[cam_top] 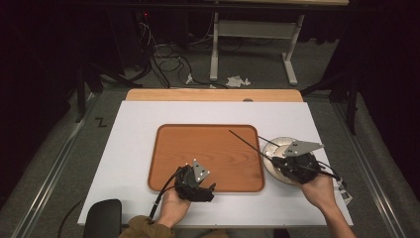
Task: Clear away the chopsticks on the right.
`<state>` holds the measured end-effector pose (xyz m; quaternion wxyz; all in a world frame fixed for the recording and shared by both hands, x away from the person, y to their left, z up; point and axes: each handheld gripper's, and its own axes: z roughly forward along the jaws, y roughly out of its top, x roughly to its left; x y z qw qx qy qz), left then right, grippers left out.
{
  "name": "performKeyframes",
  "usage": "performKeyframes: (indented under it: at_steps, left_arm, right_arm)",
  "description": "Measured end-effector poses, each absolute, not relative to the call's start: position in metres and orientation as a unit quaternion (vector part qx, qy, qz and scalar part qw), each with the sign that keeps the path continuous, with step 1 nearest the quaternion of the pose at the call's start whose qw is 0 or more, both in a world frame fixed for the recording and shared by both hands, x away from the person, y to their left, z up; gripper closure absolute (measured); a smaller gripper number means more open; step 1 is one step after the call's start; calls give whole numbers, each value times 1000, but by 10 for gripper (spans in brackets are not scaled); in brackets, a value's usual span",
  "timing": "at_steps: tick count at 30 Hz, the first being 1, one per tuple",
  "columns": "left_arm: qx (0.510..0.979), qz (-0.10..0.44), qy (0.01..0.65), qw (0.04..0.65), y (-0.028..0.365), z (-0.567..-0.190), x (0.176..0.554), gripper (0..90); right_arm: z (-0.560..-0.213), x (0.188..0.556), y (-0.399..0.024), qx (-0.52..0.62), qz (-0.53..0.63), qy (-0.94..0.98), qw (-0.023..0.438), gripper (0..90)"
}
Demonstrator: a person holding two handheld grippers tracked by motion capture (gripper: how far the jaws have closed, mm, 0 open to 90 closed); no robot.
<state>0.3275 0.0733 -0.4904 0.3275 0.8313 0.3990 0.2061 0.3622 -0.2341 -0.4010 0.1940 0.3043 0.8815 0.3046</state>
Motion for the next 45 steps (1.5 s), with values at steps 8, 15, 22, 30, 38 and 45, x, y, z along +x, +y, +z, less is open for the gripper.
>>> performKeyframes:
  at_steps: [8,15,22,30,38,45]
  left_arm:
    - [831,207,398,328,73,-491,327,164]
    - [832,207,398,326,73,-491,328,164]
    - [833,206,397,324,72,-491,328,164]
    - [834,205,397,324,72,-492,328,164]
    - [834,204,397,324,72,-492,328,164]
    - [835,204,396,324,72,-492,328,164]
  right_arm:
    - [-423,361,-207,280,276,902,176,860]
    - [-447,369,-191,280,246,912,170,859]
    - [-461,375,-180,291,228,915,161,858]
    - [-476,382,-170,296,219,917,153,854]
    - [-483,385,-166,295,213,920,144,851]
    - [-487,386,-164,301,206,920,141,832]
